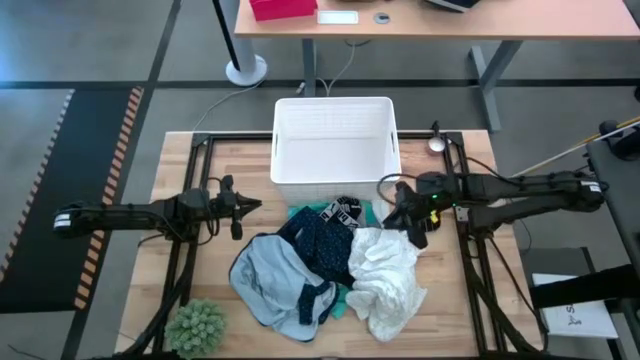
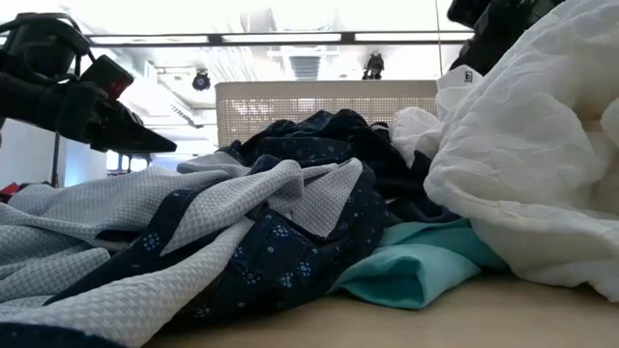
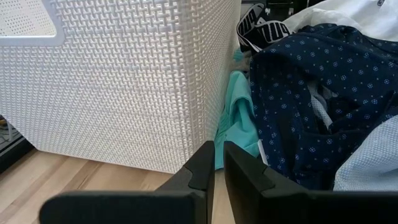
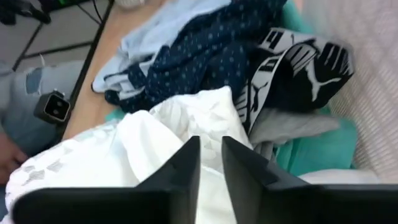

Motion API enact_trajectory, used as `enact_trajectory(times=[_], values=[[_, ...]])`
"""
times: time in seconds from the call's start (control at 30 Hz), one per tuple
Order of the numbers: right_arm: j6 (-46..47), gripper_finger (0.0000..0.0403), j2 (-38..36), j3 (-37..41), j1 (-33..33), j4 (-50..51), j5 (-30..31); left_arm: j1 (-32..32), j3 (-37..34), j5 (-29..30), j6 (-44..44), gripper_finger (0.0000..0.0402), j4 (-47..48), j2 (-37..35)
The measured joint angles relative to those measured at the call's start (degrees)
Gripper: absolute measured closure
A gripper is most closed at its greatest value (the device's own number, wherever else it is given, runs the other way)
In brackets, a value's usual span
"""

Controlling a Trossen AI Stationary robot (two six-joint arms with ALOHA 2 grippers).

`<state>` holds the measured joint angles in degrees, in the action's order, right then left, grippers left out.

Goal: Sort clothes
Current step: Put the white socks into the white bin

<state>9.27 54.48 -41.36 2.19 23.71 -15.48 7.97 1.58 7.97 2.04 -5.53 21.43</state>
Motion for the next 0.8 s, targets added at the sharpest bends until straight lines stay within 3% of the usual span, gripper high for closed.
enact_trajectory(times=[0.4, 0.6, 0.8], values=[[-0.36, 0.0245, 9.36, -11.77, -1.96, 11.0, -4.43, -0.02, 0.0, 0.0, 0.0, 0.038, 0.01, 0.0], [-5.02, 0.0234, 13.96, -17.49, -2.09, 21.06, -4.2, -0.01, 0.02, 0.01, 0.02, 0.038, 0.01, -0.01], [-9.32, 0.025, 19.32, -24.61, -2.08, 24.43, -4.08, -0.02, 0.02, 0.0, 0.02, 0.038, -0.01, 0.0]])
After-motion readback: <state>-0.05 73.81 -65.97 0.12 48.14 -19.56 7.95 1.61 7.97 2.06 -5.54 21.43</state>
